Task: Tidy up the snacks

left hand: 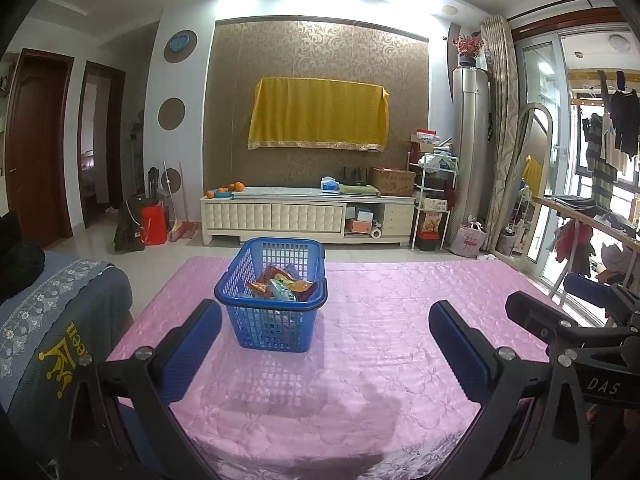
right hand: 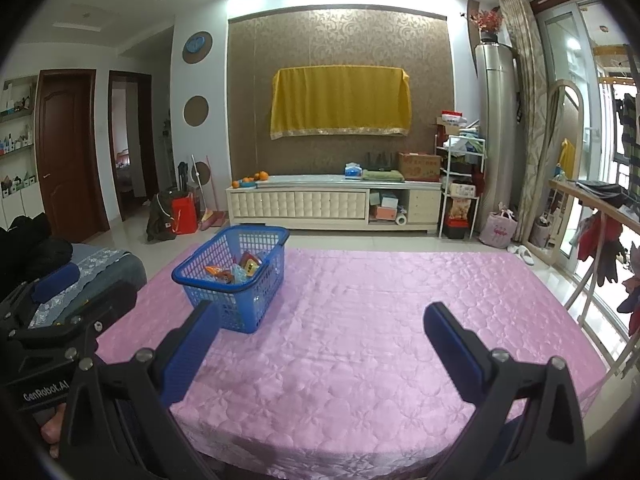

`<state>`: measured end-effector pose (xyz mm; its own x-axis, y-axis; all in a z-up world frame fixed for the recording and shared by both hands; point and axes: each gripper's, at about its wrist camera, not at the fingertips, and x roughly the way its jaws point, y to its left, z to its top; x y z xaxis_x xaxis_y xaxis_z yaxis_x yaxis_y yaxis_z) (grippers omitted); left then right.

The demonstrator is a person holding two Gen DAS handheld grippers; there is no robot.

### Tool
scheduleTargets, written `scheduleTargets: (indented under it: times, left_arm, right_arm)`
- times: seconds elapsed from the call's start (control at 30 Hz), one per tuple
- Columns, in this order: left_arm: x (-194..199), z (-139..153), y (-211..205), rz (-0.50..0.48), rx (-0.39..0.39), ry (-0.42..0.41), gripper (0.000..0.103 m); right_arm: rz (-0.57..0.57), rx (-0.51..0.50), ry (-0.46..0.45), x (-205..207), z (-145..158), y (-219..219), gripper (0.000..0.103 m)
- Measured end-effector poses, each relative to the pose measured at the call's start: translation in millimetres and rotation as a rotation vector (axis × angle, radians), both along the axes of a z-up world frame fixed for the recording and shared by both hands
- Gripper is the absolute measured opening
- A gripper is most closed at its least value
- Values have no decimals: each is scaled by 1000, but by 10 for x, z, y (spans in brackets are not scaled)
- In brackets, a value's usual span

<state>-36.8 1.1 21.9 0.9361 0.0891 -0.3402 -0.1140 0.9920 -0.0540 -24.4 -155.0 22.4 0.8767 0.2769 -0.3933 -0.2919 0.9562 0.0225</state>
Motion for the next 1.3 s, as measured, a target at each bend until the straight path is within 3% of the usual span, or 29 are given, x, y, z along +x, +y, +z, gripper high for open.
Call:
scheduleTargets:
  times: [1.3]
  left_arm:
    - [-45,-25,27,-20,-20,7,103]
  right_arm:
    - [-1,10,32,-23,5,-7,103]
